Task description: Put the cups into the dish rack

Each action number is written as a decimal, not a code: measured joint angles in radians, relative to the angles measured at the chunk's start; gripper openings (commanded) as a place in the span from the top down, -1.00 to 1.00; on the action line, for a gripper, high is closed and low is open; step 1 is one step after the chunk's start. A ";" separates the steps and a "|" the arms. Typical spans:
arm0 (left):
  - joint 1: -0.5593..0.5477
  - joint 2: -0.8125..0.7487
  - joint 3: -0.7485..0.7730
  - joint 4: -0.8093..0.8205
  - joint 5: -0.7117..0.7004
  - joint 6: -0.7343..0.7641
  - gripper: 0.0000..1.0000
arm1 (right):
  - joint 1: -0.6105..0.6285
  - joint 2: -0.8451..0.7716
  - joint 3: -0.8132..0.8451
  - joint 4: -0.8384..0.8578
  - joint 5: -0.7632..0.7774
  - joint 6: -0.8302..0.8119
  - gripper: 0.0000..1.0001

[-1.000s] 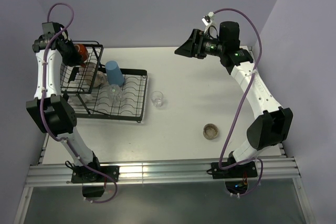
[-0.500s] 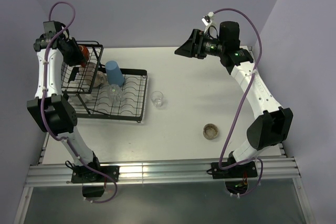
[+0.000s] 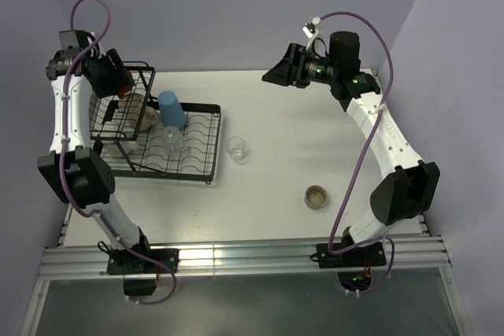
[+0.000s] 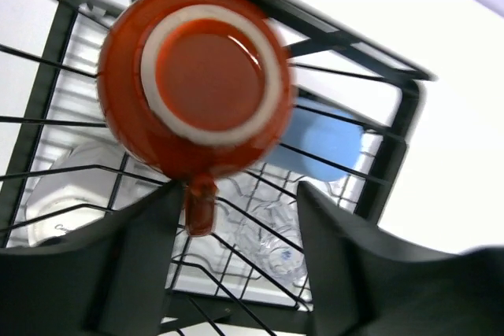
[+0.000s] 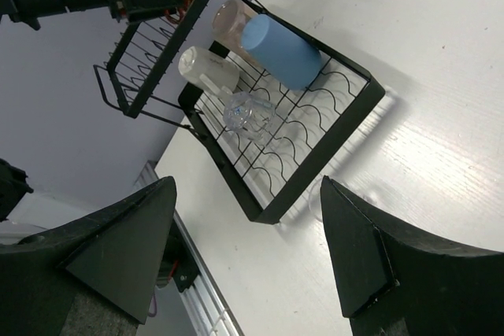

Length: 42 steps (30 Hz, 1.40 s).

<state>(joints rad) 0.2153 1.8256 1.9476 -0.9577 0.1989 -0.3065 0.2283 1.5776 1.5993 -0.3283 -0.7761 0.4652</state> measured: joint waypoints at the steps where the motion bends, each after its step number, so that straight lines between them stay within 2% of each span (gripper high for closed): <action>1: 0.001 -0.012 -0.004 0.010 0.011 0.000 -0.37 | 0.000 0.000 0.000 -0.001 0.000 -0.003 -0.62; 11: -0.001 -0.111 -0.030 0.144 0.113 0.002 -0.52 | 0.000 0.000 0.000 -0.011 0.000 -0.027 -0.62; 21: 0.005 -0.128 -0.058 0.186 0.226 0.016 -0.40 | 0.000 0.000 0.003 -0.057 0.018 -0.081 -0.59; 26: 0.014 -0.186 -0.119 0.207 0.306 0.063 -0.32 | 0.000 0.009 0.029 -0.140 0.087 -0.176 -0.44; 34: 0.018 -0.366 -0.237 0.288 0.440 0.148 -0.49 | 0.093 0.087 0.070 -0.319 0.317 -0.419 -0.12; 38: 0.017 -0.454 -0.286 0.310 0.490 0.222 -0.56 | 0.137 0.090 -0.012 -0.385 0.381 -0.519 -0.09; 42: 0.015 -0.510 -0.320 0.307 0.549 0.314 -0.62 | 0.117 0.054 -0.160 -0.455 0.407 -0.662 -0.09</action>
<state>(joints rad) 0.2306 1.3159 1.6272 -0.6506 0.7479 0.0078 0.3458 1.6318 1.4391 -0.7837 -0.3695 -0.1967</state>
